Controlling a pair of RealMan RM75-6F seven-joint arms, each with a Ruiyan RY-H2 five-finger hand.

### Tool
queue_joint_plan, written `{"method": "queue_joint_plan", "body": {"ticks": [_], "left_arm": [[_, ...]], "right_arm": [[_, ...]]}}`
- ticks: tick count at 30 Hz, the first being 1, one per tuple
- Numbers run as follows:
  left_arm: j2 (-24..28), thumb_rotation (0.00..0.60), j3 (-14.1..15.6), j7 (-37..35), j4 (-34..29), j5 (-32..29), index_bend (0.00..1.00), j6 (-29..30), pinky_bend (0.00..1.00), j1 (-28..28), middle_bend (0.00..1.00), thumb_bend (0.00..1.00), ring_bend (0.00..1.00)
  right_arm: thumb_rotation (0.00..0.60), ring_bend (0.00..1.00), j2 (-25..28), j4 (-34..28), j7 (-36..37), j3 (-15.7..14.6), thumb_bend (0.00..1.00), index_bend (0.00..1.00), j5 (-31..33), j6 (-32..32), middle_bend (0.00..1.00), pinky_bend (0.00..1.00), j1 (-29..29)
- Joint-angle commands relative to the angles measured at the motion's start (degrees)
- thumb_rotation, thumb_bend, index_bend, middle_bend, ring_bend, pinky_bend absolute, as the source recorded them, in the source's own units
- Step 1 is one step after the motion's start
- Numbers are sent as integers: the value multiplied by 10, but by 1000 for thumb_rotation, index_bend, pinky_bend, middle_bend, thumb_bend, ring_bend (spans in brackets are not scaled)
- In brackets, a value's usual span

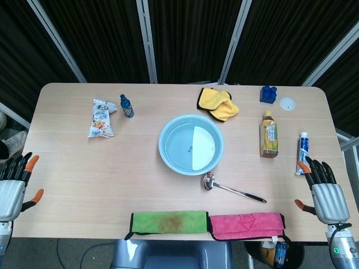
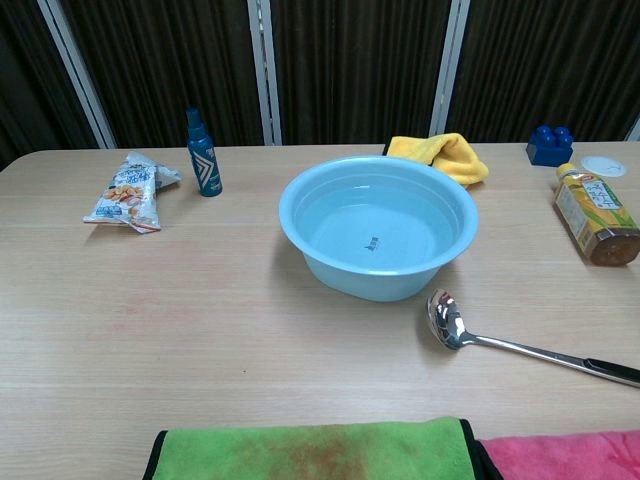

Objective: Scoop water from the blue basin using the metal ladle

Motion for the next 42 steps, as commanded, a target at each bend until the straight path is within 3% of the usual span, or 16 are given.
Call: {"method": "queue_joint_plan", "body": {"ticks": [1, 7, 16, 21, 25, 32, 42], "left_arm": [[-2, 600, -1, -1, 1, 1, 5, 1, 0, 0, 0, 297, 0], [6, 600, -1, -18, -5, 8, 0, 15, 0, 6, 0, 296, 0], [6, 600, -15, -33, 7, 0, 0, 28, 0, 7, 0, 296, 0], [11, 600, -13, -50, 7, 3, 0, 18, 0, 3, 0, 296, 0], [15, 600, -13, -62, 8, 3, 0, 20, 0, 4, 0, 295, 0], [19, 600, -13, -65, 9, 6, 0, 22, 0, 6, 0, 296, 0], [27, 600, -8, -73, 9, 11, 0, 15, 0, 4, 0, 295, 0]], "right_arm": [[600, 0, -6, 7, 3, 3, 25, 49, -7, 9, 0, 0, 0], [600, 0, -19, 16, -3, 1, 37, 110, 3, -10, 0, 0, 7], [600, 0, 5, -47, -50, -4, 146, 287, 41, -130, 0, 0, 57], [600, 0, 25, -95, -74, -4, 164, 384, 113, -264, 0, 0, 114], [600, 0, 5, -106, -124, -3, 167, 447, 174, -305, 0, 0, 139], [600, 0, -43, -100, -163, 3, 280, 475, 265, -325, 0, 0, 166], [600, 0, -77, -97, -193, 4, 287, 464, 311, -312, 0, 0, 186]]}}
